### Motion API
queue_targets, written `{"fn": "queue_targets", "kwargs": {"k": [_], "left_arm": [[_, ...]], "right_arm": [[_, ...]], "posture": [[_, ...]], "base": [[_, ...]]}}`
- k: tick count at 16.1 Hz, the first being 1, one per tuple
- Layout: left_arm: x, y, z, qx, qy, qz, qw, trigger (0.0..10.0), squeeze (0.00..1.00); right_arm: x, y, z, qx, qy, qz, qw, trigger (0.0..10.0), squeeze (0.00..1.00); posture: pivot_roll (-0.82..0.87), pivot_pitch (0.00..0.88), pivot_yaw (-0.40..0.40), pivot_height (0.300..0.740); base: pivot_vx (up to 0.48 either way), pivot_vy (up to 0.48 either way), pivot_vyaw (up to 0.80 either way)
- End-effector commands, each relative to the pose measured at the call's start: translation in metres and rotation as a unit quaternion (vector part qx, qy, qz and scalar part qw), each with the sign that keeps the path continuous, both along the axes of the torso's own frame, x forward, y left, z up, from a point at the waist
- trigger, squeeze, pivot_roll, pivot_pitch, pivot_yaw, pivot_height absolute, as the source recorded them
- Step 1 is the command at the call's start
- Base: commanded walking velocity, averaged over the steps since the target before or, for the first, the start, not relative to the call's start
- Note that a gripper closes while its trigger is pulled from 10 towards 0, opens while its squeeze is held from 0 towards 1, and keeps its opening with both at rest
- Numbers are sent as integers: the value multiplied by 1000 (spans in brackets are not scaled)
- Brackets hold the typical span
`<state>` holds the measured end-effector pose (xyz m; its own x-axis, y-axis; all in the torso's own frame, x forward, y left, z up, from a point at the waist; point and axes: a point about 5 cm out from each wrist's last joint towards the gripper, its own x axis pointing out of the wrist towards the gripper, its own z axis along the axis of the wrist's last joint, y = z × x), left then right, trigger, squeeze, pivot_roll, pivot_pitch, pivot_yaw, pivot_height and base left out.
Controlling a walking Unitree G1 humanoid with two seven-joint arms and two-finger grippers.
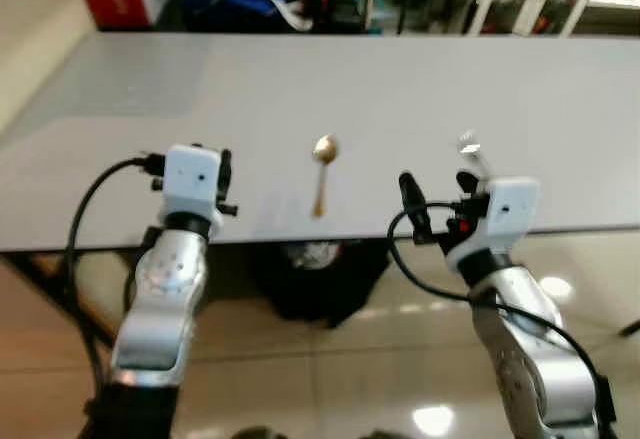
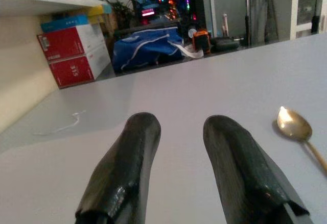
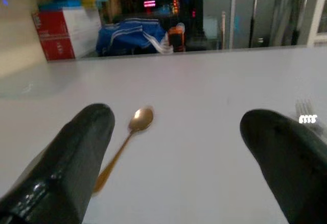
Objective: Setting the table
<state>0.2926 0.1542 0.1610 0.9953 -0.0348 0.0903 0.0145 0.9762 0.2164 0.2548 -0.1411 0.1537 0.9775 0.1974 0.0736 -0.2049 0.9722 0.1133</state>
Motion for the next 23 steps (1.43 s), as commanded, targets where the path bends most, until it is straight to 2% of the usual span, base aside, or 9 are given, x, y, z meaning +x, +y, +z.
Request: {"fn": "queue_targets", "kwargs": {"k": [1, 21, 22, 23], "left_arm": [[1, -1, 3, 8, -4, 0, 1000, 10000, 0], [2, 4, 13, 2, -14, 11, 1000, 10000, 0], [1, 0, 13, -18, -3, -16, 1000, 10000, 0], [-1, -3, 16, -26, -9, -27, 999, 10000, 1000]], "right_arm": [[1, 1, 1, 1, 0, 2, 1000, 10000, 0], [9, 10, 8, 7, -12, 29, 999, 10000, 0], [8, 13, 9, 13, -15, 49, 999, 10000, 306], [8, 15, 10, 25, -16, 60, 998, 10000, 1000]], "posture": [[-4, 13, -18, 740], [5, 19, -37, 740], [7, 22, -39, 740], [9, 24, -40, 740]], "base": [[0, 480, 0], [0, 480, 0], [0, 480, 0], [0, 480, 0]]}}
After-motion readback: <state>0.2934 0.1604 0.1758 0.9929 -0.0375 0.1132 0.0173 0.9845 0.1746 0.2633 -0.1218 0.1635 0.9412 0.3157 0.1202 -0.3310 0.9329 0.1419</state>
